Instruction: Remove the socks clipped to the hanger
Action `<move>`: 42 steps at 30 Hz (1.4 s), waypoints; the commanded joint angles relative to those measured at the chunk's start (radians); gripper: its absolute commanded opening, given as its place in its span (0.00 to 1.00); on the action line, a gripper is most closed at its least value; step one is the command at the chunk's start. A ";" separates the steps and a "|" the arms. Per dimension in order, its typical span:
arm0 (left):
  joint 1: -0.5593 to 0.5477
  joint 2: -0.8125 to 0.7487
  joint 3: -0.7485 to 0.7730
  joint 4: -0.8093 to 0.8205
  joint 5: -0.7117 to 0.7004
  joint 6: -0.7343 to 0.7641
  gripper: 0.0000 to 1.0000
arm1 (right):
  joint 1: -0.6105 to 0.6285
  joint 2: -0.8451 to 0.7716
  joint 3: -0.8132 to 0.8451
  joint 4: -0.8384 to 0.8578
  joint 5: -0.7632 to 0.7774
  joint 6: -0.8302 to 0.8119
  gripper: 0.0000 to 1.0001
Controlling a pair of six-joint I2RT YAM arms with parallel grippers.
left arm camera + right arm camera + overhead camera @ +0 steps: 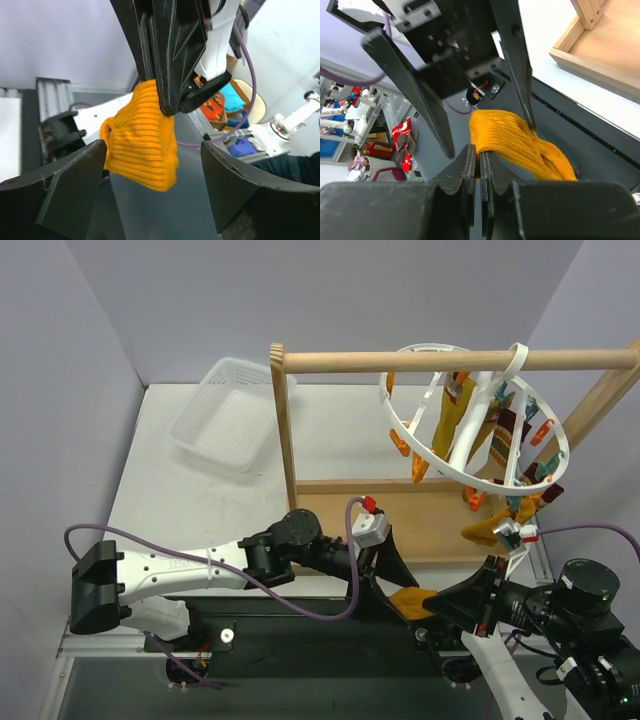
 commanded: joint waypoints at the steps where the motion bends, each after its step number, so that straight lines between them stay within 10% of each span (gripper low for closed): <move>1: -0.020 0.018 0.074 0.001 0.056 0.015 0.72 | 0.015 0.036 -0.008 0.062 -0.068 0.011 0.00; 9: -0.021 -0.019 0.062 -0.039 -0.046 0.028 0.01 | 0.024 0.030 -0.034 0.064 -0.055 0.003 0.07; 16: -0.012 -0.151 -0.001 -0.271 -0.306 0.074 0.00 | 0.029 0.027 -0.017 0.025 0.055 -0.029 0.70; 24: 0.127 -0.526 -0.270 -0.676 -0.738 -0.117 0.00 | 0.053 0.053 0.006 -0.030 0.179 -0.079 0.73; 30: 0.337 -0.752 -0.366 -0.893 -0.743 -0.173 0.00 | 0.073 0.065 0.004 -0.041 0.215 -0.096 0.73; 42: 1.017 -0.561 -0.309 -0.985 -0.475 -0.071 0.00 | 0.081 0.064 0.004 -0.067 0.248 -0.102 0.73</move>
